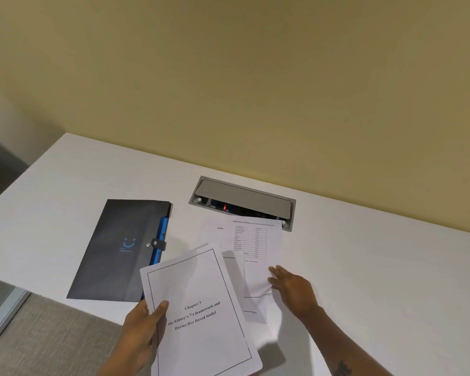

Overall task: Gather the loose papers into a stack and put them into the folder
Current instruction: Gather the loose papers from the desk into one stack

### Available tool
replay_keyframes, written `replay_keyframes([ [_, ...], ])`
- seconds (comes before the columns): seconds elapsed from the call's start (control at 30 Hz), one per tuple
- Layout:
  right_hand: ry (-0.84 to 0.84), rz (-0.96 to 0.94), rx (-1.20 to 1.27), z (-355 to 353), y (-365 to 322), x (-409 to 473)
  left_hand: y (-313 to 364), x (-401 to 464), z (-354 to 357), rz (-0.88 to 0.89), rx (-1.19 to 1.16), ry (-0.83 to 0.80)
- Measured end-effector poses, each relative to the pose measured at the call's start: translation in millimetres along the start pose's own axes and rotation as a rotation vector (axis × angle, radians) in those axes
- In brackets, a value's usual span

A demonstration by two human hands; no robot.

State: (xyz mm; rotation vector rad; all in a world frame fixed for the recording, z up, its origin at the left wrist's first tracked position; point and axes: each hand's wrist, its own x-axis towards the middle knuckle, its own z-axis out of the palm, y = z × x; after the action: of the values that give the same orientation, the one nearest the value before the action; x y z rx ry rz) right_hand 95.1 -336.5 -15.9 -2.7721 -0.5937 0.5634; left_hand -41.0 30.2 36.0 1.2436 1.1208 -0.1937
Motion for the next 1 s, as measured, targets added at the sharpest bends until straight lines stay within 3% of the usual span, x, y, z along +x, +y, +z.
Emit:
replay_keyframes([
  [0.17,0.248,-0.016,0.016,1,0,-21,3,3,-5,0.013,-0.007,-0.006],
  [0.23,0.31,0.07,0.082,1,4,-31,3,4,-7,0.017,-0.015,-0.01],
  [0.57,0.418,0.645,1.09,2,36,-78,8,10,-4,0.036,0.022,-0.036],
  [0.77,0.412,0.912,1.451,5,42,-81,10,16,2,0.072,0.079,-0.067],
  [0.83,0.408,0.945,1.478,5,37,-79,10,17,4,0.076,0.083,-0.088],
  [1.0,0.518,1.041,1.235,6,28,-73,11,18,5,0.103,0.094,-0.104],
])
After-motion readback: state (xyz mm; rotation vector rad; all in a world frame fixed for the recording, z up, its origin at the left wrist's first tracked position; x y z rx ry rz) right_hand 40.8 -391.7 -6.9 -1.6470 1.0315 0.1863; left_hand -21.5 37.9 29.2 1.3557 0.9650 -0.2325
